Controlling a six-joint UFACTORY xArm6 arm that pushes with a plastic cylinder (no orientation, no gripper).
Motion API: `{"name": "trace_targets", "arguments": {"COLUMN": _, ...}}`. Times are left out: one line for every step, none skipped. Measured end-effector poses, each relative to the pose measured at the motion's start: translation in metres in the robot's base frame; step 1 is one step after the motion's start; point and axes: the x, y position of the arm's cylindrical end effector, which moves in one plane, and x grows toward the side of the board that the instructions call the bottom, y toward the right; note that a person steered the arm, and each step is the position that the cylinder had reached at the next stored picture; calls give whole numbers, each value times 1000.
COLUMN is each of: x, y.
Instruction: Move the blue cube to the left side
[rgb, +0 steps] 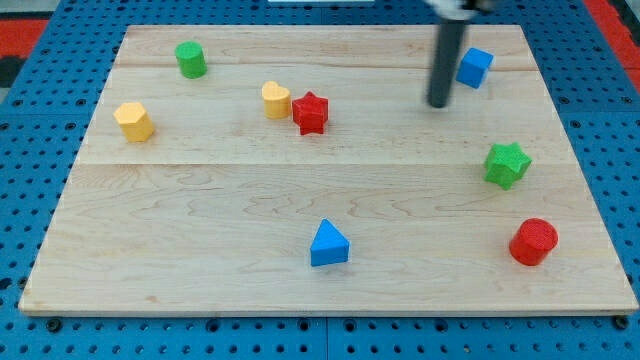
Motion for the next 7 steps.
{"name": "trace_targets", "arguments": {"x": 0, "y": 54}}
{"name": "trace_targets", "arguments": {"x": 0, "y": 87}}
{"name": "trace_targets", "arguments": {"x": -6, "y": 103}}
{"name": "trace_targets", "arguments": {"x": -29, "y": 103}}
{"name": "trace_targets", "arguments": {"x": -55, "y": 103}}
{"name": "trace_targets", "arguments": {"x": -45, "y": 87}}
{"name": "trace_targets", "arguments": {"x": -43, "y": 68}}
